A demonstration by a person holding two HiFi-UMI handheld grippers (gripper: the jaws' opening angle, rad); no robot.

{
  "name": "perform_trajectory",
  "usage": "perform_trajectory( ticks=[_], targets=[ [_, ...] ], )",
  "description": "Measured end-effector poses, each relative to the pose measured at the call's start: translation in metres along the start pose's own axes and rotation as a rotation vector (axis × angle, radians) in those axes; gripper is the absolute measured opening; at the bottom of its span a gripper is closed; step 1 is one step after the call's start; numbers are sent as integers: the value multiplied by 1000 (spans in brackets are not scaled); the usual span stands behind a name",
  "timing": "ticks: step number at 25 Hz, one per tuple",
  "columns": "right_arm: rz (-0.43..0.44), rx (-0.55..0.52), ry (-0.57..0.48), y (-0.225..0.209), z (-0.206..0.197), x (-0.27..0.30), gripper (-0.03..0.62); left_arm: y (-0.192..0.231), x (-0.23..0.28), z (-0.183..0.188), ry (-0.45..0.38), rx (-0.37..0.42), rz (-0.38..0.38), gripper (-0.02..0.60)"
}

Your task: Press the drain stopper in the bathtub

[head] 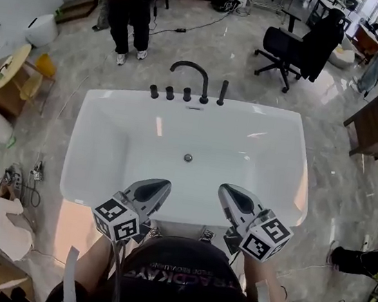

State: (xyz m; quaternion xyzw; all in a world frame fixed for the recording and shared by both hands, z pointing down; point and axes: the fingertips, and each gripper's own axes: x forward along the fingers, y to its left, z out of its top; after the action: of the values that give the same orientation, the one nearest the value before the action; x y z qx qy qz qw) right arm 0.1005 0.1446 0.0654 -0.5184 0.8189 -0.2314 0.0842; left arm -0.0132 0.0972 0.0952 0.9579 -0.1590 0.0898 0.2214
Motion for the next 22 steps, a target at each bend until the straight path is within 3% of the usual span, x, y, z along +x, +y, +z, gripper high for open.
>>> perform_trajectory(
  ticks=[6, 11, 22],
  targets=[
    [28, 12, 24, 17, -11, -5, 15, -24, 7, 2, -5, -63, -60, 9],
    [32, 27, 12, 27, -17, -9, 15, -25, 7, -8, -2, -35, -76, 9],
    [57, 42, 15, 40, -28, -1, 15, -24, 4, 12, -32, -11, -66, 9]
  ],
)
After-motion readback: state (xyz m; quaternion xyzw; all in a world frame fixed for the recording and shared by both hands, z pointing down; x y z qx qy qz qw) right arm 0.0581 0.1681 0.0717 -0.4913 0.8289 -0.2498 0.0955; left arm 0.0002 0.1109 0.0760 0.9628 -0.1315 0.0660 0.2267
